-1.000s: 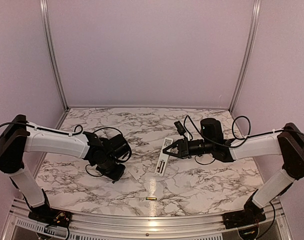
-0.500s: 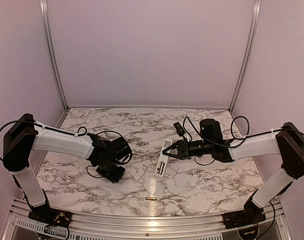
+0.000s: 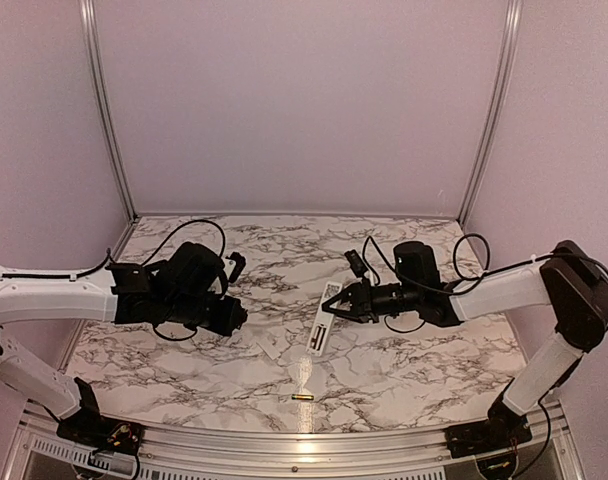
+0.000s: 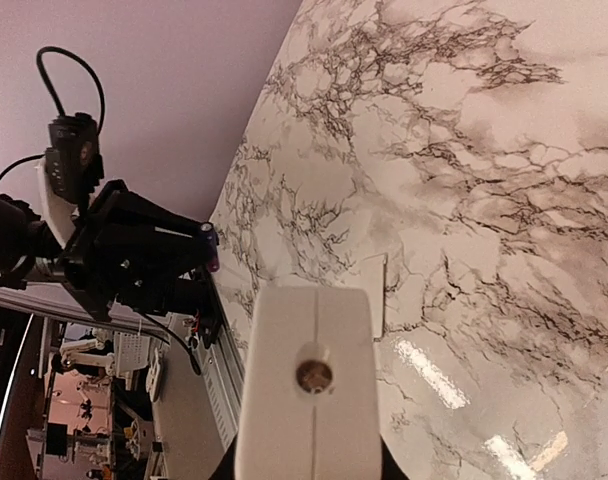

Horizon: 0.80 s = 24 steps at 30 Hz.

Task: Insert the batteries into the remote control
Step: Pick up the battery from the center of the board, then place the battery in the battery compartment.

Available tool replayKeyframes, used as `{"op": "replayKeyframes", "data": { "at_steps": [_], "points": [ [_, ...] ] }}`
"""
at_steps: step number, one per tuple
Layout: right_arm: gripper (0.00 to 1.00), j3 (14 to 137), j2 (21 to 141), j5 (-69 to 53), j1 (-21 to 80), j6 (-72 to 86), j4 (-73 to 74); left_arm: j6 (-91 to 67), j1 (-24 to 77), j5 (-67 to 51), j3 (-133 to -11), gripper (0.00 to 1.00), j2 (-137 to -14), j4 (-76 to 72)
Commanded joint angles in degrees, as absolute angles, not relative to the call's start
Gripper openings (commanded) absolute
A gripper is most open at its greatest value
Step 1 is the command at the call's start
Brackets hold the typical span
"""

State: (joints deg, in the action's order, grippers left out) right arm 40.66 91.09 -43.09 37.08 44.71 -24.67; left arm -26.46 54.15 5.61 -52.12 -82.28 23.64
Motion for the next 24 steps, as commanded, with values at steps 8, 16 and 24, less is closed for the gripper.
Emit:
{"op": "replayKeyframes", "data": {
  "at_steps": [8, 16, 24],
  "points": [
    [0.0, 44.19, 94.74, -41.16, 39.7, 52.95, -28.32, -25.91, 63.29, 10.51, -45.28, 0.0, -76.59, -10.22],
    [0.0, 44.72, 94.89, -40.78, 40.91, 54.28, -28.33, -23.79, 67.72, 12.18, -48.68, 0.0, -84.27, -13.13],
    [0.0, 45.0, 94.7, -40.56, 41.13, 54.71, -27.8, -23.08, 68.98, 11.9, -50.36, 0.0, -87.89, -13.57]
  ]
}}
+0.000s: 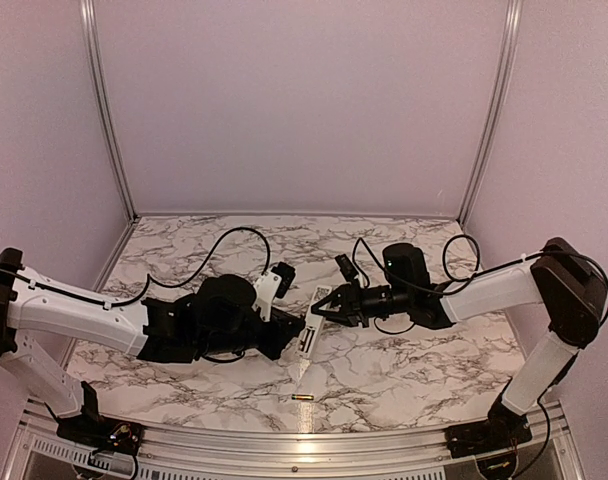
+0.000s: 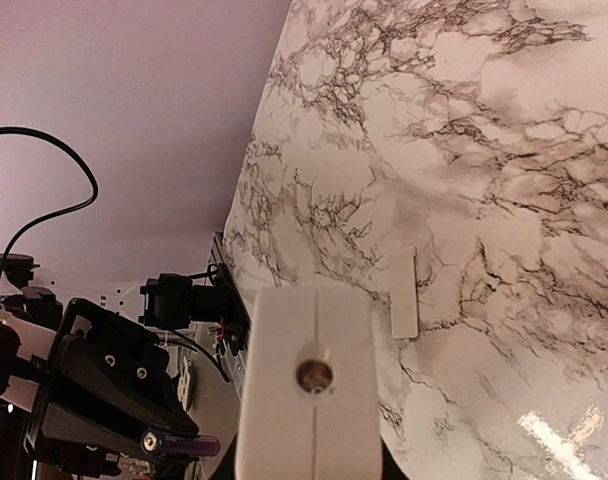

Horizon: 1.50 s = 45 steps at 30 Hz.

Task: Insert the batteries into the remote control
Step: Place the battery in the battery compartment.

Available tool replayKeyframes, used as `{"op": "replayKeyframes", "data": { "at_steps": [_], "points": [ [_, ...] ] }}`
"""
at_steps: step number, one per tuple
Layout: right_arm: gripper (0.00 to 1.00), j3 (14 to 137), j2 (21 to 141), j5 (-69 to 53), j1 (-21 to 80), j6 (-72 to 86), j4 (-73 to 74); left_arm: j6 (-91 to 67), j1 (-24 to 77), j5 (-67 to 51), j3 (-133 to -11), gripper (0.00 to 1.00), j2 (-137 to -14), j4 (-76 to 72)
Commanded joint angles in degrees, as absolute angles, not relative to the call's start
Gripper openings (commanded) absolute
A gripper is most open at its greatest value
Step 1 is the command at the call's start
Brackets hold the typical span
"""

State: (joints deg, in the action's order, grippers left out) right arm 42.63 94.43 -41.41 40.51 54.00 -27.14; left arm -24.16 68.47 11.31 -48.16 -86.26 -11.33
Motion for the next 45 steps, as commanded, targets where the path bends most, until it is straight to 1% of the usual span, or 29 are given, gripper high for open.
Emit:
{"op": "replayKeyframes", "data": {
  "at_steps": [1, 10, 33, 40, 45],
  "points": [
    [0.0, 45.0, 94.69, -40.6, 41.11, 54.75, -27.84, -23.08, 69.11, 11.74, -50.73, 0.0, -88.48, -13.55],
    [0.0, 45.14, 94.05, -40.91, 41.2, 54.85, -27.26, -22.13, 69.43, 12.26, -53.24, 0.0, -92.56, -11.88],
    [0.0, 45.65, 93.41, -41.4, 41.18, 55.3, -26.46, -20.93, 69.44, 17.77, -53.97, 0.0, -94.31, -6.12],
    [0.0, 45.64, 93.25, -41.33, 41.05, 55.24, -26.28, -21.14, 69.52, 18.63, -53.85, 0.07, -94.52, -5.04],
    [0.0, 45.8, 93.25, -41.26, 40.97, 55.07, -26.04, -21.67, 69.52, 18.69, -53.88, 0.15, -94.44, -4.49]
  ]
}}
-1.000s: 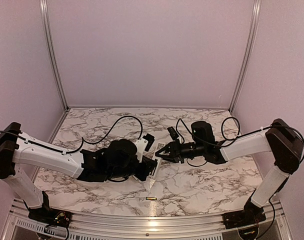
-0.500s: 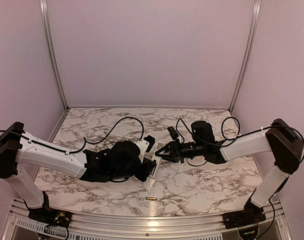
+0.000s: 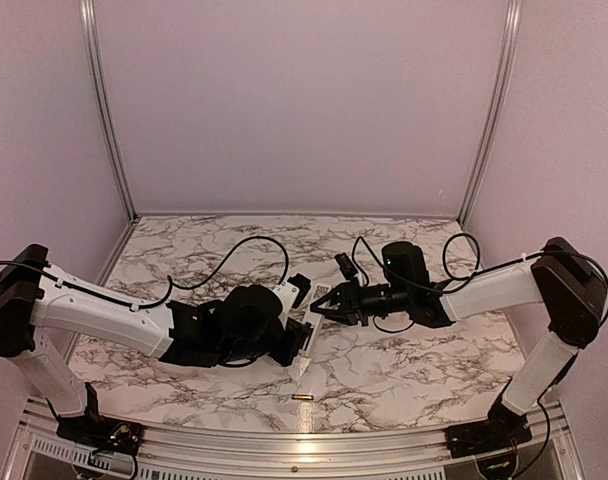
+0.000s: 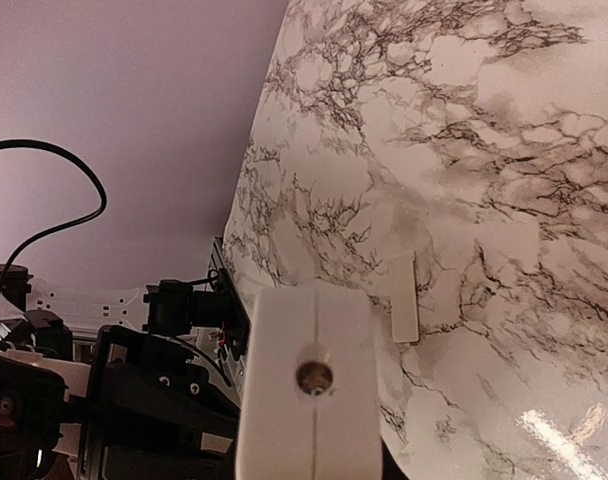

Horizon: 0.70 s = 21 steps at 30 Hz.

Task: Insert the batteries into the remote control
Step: Place the battery in the battery compartment.

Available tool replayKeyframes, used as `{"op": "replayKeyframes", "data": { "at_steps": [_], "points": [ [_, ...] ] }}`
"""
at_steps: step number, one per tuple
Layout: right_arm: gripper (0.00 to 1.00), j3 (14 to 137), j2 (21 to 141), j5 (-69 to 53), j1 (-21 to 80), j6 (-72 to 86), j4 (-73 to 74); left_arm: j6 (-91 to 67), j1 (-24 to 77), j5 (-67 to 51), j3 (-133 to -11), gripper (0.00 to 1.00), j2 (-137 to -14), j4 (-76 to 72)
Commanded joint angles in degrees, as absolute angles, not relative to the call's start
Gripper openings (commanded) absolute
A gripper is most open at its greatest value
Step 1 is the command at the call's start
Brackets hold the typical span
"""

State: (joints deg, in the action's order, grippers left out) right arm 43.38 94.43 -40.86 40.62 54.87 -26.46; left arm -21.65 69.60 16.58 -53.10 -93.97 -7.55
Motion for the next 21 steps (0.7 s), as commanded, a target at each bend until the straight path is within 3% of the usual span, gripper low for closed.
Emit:
{"op": "replayKeyframes", "data": {
  "at_steps": [1, 11, 21],
  "points": [
    [0.0, 45.83, 93.25, -41.3, 40.96, 55.04, -26.06, -21.63, 69.52, 18.72, -53.92, 0.16, -94.4, -4.34],
    [0.0, 46.05, 93.06, -40.91, 40.91, 53.67, -24.6, -23.23, 69.46, 18.58, -54.49, 0.25, -93.75, -3.27],
    [0.0, 46.94, 92.99, -41.7, 40.96, 47.31, -21.0, -22.47, 68.01, 13.42, -50.72, 0.66, -82.93, -5.53]
  ]
}}
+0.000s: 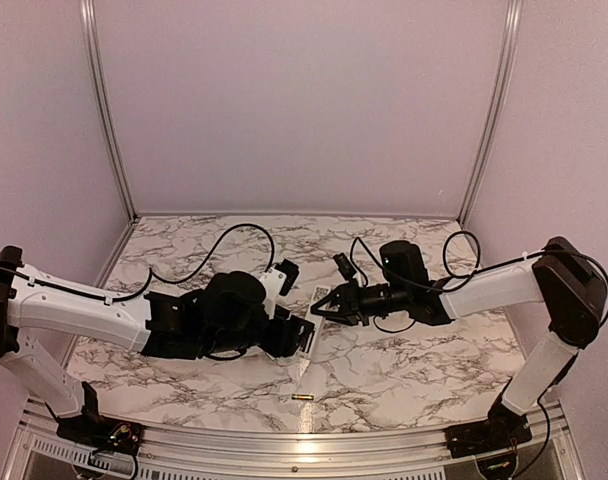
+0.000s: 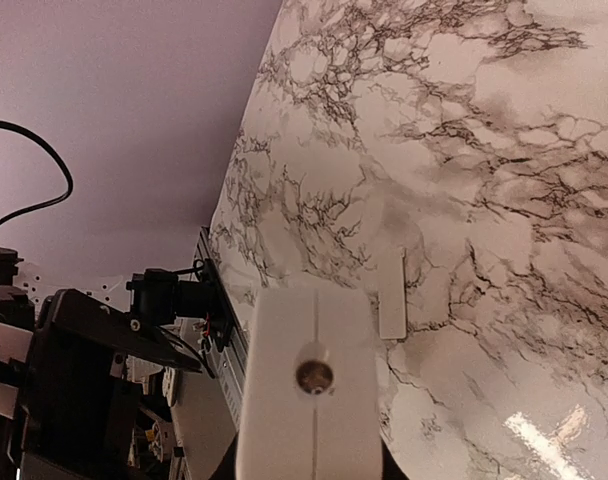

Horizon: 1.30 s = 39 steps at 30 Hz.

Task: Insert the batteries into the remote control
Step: Place the battery in the battery compartment, then load the battery into the battery compartment.

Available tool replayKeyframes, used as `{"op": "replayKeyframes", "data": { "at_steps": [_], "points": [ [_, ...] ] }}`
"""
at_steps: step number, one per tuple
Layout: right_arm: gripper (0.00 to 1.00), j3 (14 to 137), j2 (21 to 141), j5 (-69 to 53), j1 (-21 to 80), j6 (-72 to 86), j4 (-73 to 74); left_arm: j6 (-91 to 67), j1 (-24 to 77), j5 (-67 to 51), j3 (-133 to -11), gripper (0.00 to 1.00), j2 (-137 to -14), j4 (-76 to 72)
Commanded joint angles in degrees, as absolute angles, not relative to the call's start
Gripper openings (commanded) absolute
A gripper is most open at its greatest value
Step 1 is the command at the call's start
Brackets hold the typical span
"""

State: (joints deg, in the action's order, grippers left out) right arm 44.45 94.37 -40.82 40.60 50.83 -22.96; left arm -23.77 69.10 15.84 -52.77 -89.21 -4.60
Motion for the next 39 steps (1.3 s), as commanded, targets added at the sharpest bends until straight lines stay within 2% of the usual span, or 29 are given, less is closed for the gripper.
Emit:
{"op": "replayKeyframes", "data": {
  "at_steps": [1, 8, 16, 24, 33, 39],
  "points": [
    [0.0, 47.06, 92.95, -41.98, 40.96, 46.57, -20.7, -21.55, 67.57, 12.82, -50.19, 0.68, -81.13, -5.46],
    [0.0, 47.84, 91.71, -43.85, 40.96, 42.01, -18.58, -10.42, 66.27, 8.72, -45.84, 0.68, -72.5, -4.55],
    [0.0, 48.26, 91.84, -46.98, 41.33, 40.74, -19.07, 5.49, 67.09, 1.63, -41.86, 0.39, -71.33, -5.2],
    [0.0, 48.93, 91.92, -48.04, 41.8, 37.41, -16.51, 11.75, 68.33, 0.34, -41.93, 0.36, -72.69, -5.09],
    [0.0, 49.65, 93.79, -48.82, 42.99, 37.05, -15.68, 15.59, 68.73, 0.19, -45.75, 0.26, -78.13, -3.47],
    [0.0, 49.99, 94.31, -48.58, 43.76, 36.66, -15.31, 16.66, 69.06, -1.34, -46.76, 0.25, -79.64, -3.76]
  ]
}}
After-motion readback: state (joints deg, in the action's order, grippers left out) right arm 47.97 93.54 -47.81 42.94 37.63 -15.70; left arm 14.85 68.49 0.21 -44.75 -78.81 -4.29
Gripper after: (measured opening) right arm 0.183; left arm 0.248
